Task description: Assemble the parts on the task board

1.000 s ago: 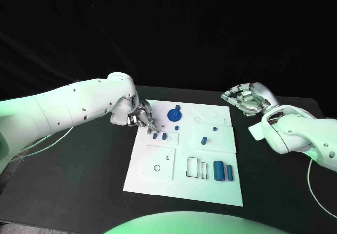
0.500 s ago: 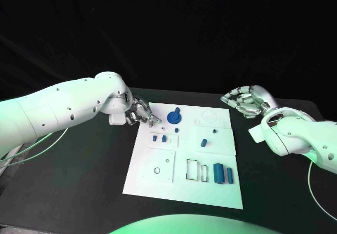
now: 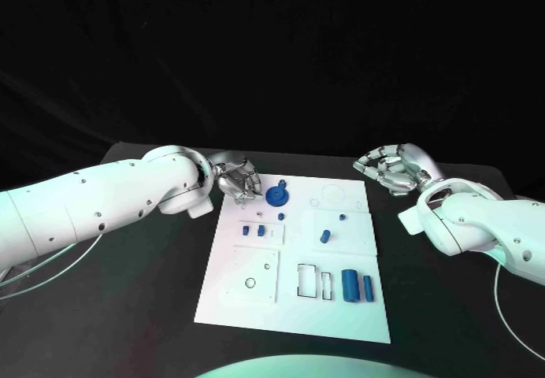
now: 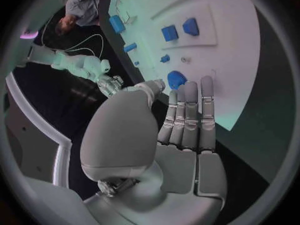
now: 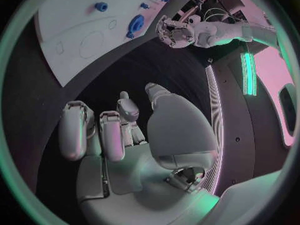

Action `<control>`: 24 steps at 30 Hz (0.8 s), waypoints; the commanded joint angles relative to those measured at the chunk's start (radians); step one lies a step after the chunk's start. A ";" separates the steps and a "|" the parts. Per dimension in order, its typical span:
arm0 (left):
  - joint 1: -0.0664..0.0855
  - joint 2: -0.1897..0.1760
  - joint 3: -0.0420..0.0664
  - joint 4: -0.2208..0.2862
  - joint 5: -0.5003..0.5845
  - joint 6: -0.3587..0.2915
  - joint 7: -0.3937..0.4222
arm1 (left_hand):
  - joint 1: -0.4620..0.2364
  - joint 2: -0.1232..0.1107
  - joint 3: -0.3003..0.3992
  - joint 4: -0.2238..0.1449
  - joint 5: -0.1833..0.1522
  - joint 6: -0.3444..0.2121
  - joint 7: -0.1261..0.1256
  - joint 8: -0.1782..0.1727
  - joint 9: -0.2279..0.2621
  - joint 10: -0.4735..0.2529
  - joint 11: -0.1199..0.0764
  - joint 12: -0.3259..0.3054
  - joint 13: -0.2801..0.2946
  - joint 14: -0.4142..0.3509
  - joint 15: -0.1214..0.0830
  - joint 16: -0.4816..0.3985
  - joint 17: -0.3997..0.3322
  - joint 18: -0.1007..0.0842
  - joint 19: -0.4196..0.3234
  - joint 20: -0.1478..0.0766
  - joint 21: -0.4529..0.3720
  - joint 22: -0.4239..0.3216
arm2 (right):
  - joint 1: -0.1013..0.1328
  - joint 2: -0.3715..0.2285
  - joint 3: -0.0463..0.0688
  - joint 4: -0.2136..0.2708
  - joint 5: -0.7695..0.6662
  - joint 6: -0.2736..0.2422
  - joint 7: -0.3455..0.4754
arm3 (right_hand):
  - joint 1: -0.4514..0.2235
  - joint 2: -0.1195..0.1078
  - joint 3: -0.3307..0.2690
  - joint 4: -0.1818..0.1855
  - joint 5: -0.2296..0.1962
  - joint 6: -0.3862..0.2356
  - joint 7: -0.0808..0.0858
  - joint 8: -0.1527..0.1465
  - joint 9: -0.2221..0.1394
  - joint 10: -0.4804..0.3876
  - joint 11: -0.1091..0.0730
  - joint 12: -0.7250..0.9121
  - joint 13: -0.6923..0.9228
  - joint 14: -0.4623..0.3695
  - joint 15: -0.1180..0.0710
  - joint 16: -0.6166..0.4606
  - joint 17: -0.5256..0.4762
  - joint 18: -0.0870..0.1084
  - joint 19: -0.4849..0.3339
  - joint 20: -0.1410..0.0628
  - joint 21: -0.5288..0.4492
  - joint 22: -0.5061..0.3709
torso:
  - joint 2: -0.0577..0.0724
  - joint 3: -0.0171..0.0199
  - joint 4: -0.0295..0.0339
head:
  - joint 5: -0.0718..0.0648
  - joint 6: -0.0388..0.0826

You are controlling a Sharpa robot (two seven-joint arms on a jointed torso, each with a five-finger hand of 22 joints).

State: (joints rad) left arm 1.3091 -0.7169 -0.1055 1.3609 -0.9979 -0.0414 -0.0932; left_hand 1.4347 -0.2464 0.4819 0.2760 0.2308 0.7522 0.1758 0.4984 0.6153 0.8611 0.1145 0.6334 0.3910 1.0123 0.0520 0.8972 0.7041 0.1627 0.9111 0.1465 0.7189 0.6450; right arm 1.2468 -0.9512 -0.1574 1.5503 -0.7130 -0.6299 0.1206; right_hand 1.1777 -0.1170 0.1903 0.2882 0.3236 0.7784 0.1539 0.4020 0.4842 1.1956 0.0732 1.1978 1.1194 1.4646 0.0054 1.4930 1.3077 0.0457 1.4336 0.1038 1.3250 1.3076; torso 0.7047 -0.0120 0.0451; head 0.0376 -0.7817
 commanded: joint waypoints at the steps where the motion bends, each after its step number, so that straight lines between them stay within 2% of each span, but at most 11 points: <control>1: -0.016 0.001 -0.003 0.028 -0.192 -0.215 0.257 | 0.019 -0.015 -0.001 -0.001 0.001 -0.013 0.002 -0.018 -0.028 -0.018 0.005 -0.027 -0.030 -0.007 0.004 -0.007 -0.016 0.018 0.002 0.006 -0.018 -0.011 | -0.003 0.001 -0.001 -0.005 -0.009 0.004 0.015 | 0.004 0.006 -0.002 -0.002 0.006 -0.008 0.000 0.007 -0.001 -0.009 -0.001 -0.006 -0.004 0.063 -0.007 -0.005 0.077 0.018 -0.009 -0.001 -0.007 0.103 | -0.001 -0.0015 -0.0006 | -0.003 0.007; 4: -0.026 0.005 -0.005 0.040 -0.264 -0.235 0.276 | 0.050 -0.020 -0.016 -0.010 0.002 -0.007 0.003 -0.027 -0.064 -0.052 0.014 -0.068 -0.075 -0.010 0.010 -0.005 -0.035 0.018 0.012 0.010 -0.030 -0.019 | -0.005 0.002 -0.001 -0.007 -0.010 0.000 0.017 | 0.008 0.008 -0.002 -0.003 0.006 -0.009 0.000 0.007 -0.001 -0.016 -0.001 -0.014 -0.013 0.062 -0.007 -0.008 0.071 0.020 -0.013 -0.001 -0.014 0.099 | -0.001 -0.0008 0.0000 | -0.007 0.015; 6: -0.030 0.010 -0.008 0.043 -0.317 -0.227 0.273 | 0.066 -0.020 -0.030 -0.016 0.003 -0.007 -0.006 -0.052 -0.102 -0.046 0.012 -0.080 -0.104 0.029 0.004 0.041 -0.031 0.020 0.043 0.005 -0.005 -0.004 | -0.005 0.003 -0.001 -0.009 -0.013 -0.004 0.020 | 0.014 0.008 -0.002 -0.003 0.009 -0.012 0.001 0.007 -0.003 -0.044 -0.001 -0.044 -0.048 0.059 -0.007 -0.013 0.059 0.023 -0.019 0.000 -0.026 0.091 | -0.001 -0.0001 0.0001 | -0.006 0.015; 9: -0.033 0.018 -0.012 0.046 -0.383 -0.208 0.262 | 0.069 -0.024 -0.043 -0.013 0.003 -0.006 -0.020 -0.070 -0.127 -0.049 0.013 -0.090 -0.124 0.029 0.005 0.060 -0.033 0.019 0.046 0.005 0.004 0.005 | -0.006 0.005 -0.001 -0.008 -0.016 -0.008 0.024 | 0.020 0.009 -0.004 -0.002 0.015 -0.015 0.001 0.007 -0.004 -0.079 0.000 -0.086 -0.095 0.055 -0.007 -0.022 0.045 0.026 -0.028 0.000 -0.043 0.082 | 0.000 0.0013 -0.0025 | -0.003 0.019; 12: -0.035 0.028 -0.016 0.046 -0.422 -0.198 0.254 | 0.064 -0.024 -0.059 -0.003 0.003 0.001 -0.015 -0.083 -0.149 -0.041 0.011 -0.090 -0.139 0.038 0.003 0.087 -0.033 0.019 0.054 0.004 0.015 0.014 | -0.007 0.007 -0.002 -0.008 -0.018 -0.009 0.025 | 0.024 0.011 -0.006 0.000 0.019 -0.019 0.002 0.007 -0.006 -0.122 0.000 -0.146 -0.161 0.049 -0.007 -0.034 0.025 0.031 -0.038 0.000 -0.064 0.070 | 0.002 0.0006 -0.0025 | -0.004 0.020; 17: -0.052 0.045 -0.022 0.048 -0.480 -0.178 0.238 | 0.070 -0.022 -0.093 0.006 0.001 0.009 -0.013 -0.102 -0.181 -0.037 0.007 -0.088 -0.162 0.066 0.000 0.149 -0.029 0.020 0.076 0.000 0.044 0.035 | -0.008 0.009 -0.002 -0.006 -0.024 -0.008 0.026 | 0.026 0.011 -0.008 0.000 0.021 -0.022 0.002 0.007 -0.008 -0.139 0.000 -0.172 -0.190 0.047 -0.007 -0.038 0.019 0.032 -0.041 0.000 -0.072 0.066 | 0.001 0.0017 -0.0027 | -0.004 0.020; 20: -0.060 0.053 -0.022 0.048 -0.506 -0.163 0.223 | 0.072 -0.018 -0.114 0.009 0.001 0.020 -0.013 -0.109 -0.202 -0.026 0.003 -0.078 -0.178 0.124 -0.005 0.249 0.026 0.020 0.097 -0.004 0.088 0.067 | -0.008 0.008 -0.002 -0.005 -0.036 -0.007 0.026 | 0.028 0.012 -0.010 0.000 0.022 -0.022 0.002 0.008 -0.009 -0.171 0.000 -0.220 -0.244 0.042 -0.007 -0.050 0.000 0.037 -0.054 0.000 -0.098 0.051 | 0.001 0.0013 -0.0016 | -0.005 0.018; 24: -0.067 0.066 -0.022 0.041 -0.525 -0.138 0.189 | 0.073 -0.015 -0.125 0.009 0.002 0.021 -0.013 -0.114 -0.213 -0.033 0.003 -0.079 -0.188 0.154 -0.005 0.303 0.068 0.020 0.100 -0.005 0.113 0.087 | -0.008 0.008 -0.002 -0.004 -0.041 -0.006 0.027 | 0.030 0.014 -0.016 0.000 0.023 -0.022 0.002 0.010 -0.012 -0.203 0.000 -0.285 -0.316 0.024 -0.007 -0.085 -0.054 0.050 -0.086 0.000 -0.165 0.012 | 0.002 0.0017 -0.0027 | -0.005 0.018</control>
State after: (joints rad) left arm 1.2437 -0.6564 -0.1284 1.4034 -1.4600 -0.2129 0.1250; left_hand 1.4991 -0.2618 0.3613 0.2855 0.2307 0.7655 0.1625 0.3883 0.4038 0.8297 0.1180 0.5537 0.2049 1.1615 0.0469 1.1913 0.7664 0.1625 1.0045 0.1394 0.8275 0.7286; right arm 1.2395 -0.9438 -0.1592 1.5442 -0.7285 -0.6373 0.1347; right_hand 1.2005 -0.1029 0.1806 0.2869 0.3428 0.7645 0.1566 0.4060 0.4731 0.9969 0.0736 0.9210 0.8126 1.4646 0.0054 1.4130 1.2608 0.0775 1.3512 0.1038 1.1696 1.3074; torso 0.7059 -0.0107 0.0428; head 0.0323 -0.7635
